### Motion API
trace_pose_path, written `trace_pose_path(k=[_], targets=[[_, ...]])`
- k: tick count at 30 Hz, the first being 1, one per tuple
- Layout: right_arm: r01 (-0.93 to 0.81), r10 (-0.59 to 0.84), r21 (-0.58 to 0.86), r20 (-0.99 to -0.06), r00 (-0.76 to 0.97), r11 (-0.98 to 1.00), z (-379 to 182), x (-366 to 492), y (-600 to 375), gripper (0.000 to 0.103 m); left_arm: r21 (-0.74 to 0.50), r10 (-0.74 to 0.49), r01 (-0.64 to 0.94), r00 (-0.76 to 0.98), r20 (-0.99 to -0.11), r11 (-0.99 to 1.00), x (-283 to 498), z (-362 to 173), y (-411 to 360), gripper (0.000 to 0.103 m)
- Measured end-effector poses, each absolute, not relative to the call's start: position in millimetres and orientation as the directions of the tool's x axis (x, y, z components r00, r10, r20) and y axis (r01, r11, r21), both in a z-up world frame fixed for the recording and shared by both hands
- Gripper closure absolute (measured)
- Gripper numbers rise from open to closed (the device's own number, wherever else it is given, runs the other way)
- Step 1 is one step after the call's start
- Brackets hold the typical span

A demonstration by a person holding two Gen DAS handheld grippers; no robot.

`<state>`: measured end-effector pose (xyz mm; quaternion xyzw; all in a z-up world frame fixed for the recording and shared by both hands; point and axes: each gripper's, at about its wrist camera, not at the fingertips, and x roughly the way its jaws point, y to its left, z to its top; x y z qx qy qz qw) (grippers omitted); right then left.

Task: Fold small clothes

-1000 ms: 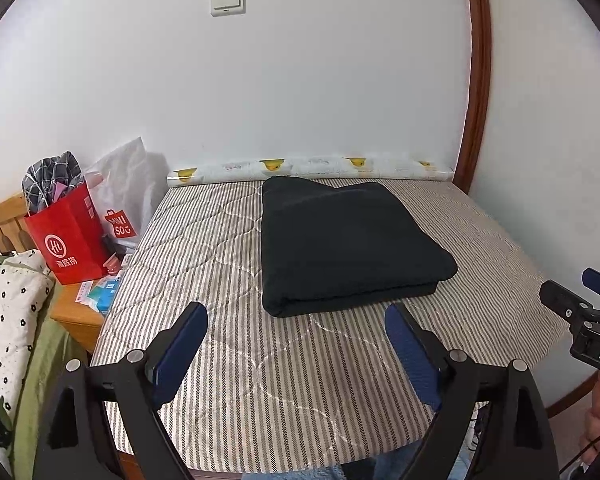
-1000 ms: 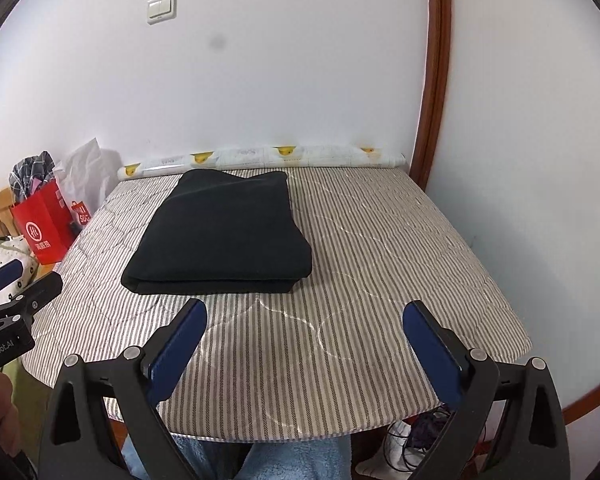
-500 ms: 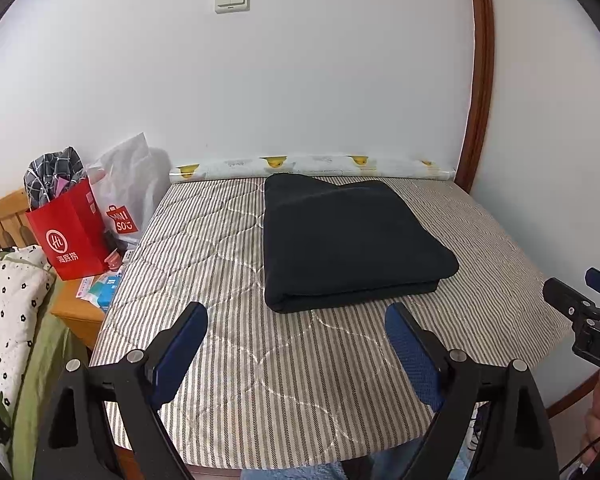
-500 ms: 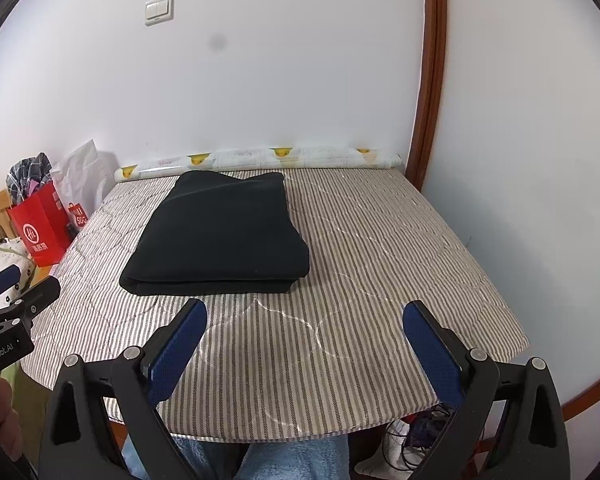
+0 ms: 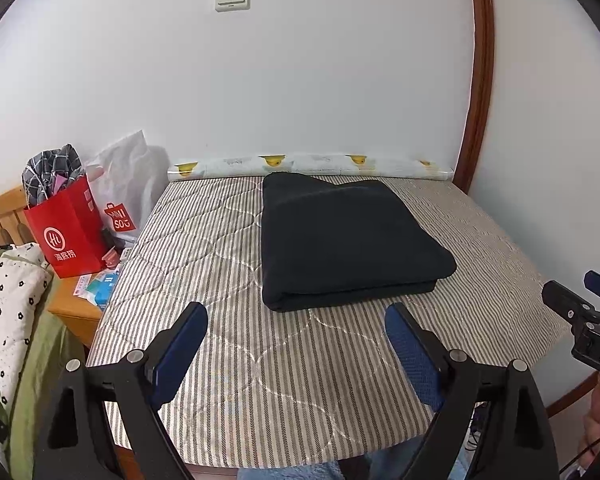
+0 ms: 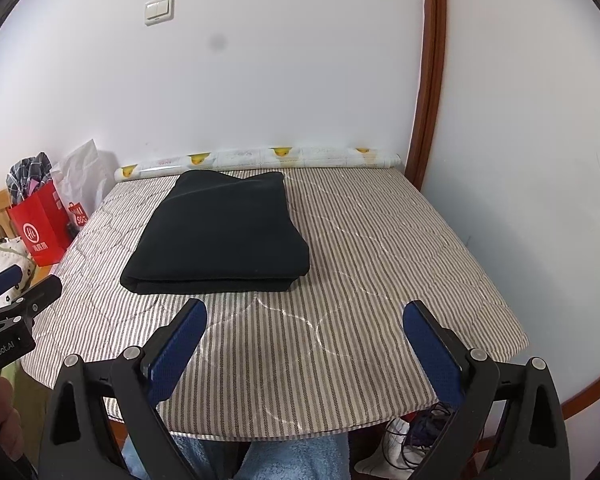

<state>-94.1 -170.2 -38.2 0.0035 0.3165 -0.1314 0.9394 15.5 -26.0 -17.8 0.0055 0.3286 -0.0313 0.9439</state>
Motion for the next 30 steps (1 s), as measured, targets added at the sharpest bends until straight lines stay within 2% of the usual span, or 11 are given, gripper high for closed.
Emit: trace_pose_path(k=[30], targets=[[0.232, -0.244, -0.097, -0.585, 0.774, 0.968, -35.5, -95.3, -171.5, 0.005, -0.022, -0.053, 0.050, 0.778, -0.626, 0.999, 20.7, -20.4, -19.2, 0.013]])
